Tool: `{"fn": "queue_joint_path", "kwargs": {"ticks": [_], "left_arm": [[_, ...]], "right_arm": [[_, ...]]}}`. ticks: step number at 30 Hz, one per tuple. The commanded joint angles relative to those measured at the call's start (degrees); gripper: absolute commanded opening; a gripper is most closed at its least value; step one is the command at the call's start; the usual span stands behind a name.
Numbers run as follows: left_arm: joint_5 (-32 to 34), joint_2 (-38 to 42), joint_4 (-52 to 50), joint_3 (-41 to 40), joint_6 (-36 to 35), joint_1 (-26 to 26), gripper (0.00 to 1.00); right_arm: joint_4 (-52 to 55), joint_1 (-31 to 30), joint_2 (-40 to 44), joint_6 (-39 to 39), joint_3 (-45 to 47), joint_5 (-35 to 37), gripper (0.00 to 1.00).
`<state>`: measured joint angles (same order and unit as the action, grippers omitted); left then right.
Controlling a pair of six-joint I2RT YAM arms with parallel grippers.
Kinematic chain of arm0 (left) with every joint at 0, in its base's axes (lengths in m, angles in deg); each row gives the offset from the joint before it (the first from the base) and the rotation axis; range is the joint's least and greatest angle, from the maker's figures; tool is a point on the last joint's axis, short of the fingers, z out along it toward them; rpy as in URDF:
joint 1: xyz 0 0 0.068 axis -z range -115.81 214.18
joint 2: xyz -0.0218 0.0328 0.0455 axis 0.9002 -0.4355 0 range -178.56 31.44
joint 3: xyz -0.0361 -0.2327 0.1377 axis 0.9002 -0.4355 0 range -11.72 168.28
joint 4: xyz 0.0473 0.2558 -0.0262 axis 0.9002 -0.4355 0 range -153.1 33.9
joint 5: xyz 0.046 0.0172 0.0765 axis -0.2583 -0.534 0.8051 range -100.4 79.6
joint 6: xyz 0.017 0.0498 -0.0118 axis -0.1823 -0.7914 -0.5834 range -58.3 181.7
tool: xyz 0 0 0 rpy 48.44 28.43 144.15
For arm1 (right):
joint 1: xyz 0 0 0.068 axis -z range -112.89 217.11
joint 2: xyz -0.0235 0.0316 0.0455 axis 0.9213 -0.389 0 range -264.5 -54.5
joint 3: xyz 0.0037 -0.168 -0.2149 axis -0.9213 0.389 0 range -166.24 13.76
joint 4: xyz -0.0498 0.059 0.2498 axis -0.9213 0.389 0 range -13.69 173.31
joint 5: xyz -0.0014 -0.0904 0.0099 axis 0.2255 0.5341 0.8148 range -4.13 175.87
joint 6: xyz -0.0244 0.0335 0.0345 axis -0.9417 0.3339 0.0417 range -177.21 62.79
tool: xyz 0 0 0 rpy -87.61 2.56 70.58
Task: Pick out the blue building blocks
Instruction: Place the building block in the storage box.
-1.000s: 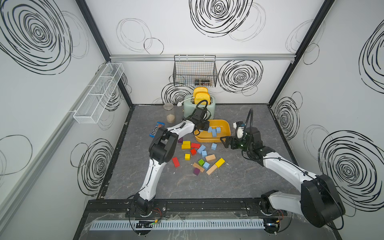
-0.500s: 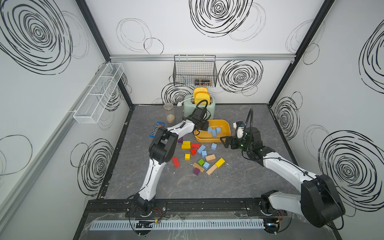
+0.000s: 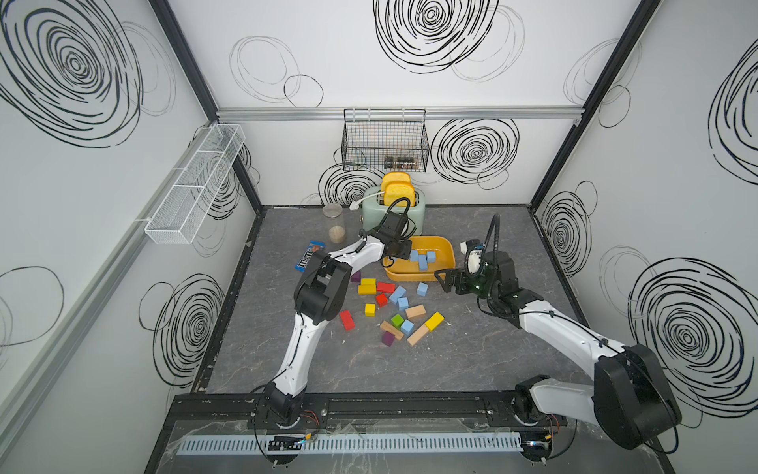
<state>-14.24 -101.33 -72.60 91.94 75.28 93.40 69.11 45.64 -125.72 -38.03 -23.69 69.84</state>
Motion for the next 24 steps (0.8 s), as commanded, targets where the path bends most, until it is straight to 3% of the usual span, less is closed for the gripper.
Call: {"fn": "queue_joint_path", "kwargs": {"ticks": [1, 6, 11, 24], "left_arm": [[-0.4, 0.0, -0.1, 1.7, 1.2, 0.1, 0.46], [-1.1, 1.5, -0.2, 1.2, 2.0, 0.1, 0.47], [-1.9, 3.7, -1.2, 1.3, 2.7, 0.1, 0.57], [-4.8, 14.0, 0.8, -3.4, 3.5, 0.4, 0.69]], "right_arm": [[-1.2, 0.1, 0.3, -0.7, -0.9, 0.1, 0.98], [-1.1, 0.2, 0.6, -0.7, -0.9, -0.1, 0.98], [-0.6, 0.2, 1.0, -0.6, -1.3, -0.7, 0.98], [1.8, 0.1, 3.3, -0.7, -2.6, -3.6, 0.98]]}}
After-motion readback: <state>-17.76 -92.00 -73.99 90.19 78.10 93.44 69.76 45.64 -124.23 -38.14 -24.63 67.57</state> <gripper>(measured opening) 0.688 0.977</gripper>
